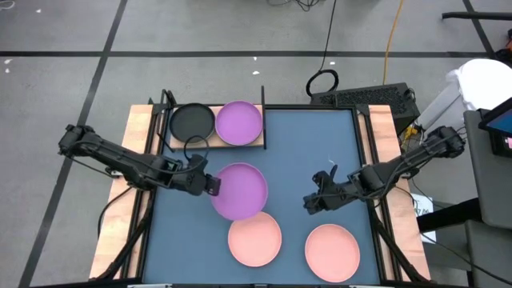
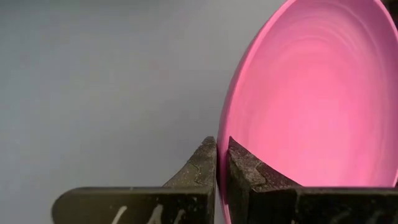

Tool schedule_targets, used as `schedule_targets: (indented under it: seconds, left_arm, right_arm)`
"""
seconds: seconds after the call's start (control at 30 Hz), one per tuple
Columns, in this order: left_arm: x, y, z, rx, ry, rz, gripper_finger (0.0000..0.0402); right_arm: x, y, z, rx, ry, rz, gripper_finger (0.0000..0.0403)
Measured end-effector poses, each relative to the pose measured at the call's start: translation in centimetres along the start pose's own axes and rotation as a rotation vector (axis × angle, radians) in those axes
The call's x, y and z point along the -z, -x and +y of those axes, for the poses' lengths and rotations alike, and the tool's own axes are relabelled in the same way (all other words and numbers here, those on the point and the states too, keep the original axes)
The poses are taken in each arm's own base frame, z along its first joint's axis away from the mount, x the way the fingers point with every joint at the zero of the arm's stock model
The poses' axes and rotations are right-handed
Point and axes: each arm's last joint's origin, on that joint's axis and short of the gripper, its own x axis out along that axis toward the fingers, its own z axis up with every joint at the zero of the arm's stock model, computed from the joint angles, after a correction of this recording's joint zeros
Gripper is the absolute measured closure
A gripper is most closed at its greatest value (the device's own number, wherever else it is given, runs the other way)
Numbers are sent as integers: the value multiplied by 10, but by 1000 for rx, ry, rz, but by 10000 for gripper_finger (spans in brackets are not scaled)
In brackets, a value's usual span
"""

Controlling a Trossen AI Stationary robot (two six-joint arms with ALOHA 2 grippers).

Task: Place and stack plates onto a shelf
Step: Stack the violet plate on top of the black plate on the shelf

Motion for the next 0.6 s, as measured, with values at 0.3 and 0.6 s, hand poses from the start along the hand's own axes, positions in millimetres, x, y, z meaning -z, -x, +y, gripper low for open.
schedule_targets:
  seconds: [0.3, 0.6]
  left_arm:
    - [-10, 19, 6, 36, -24, -45, 390]
    - [-25, 46, 17, 100, -31, -100, 390]
  right_arm:
    - [9, -13, 4, -8, -40, 5, 403]
    - [21, -7, 5, 12, -37, 40, 403]
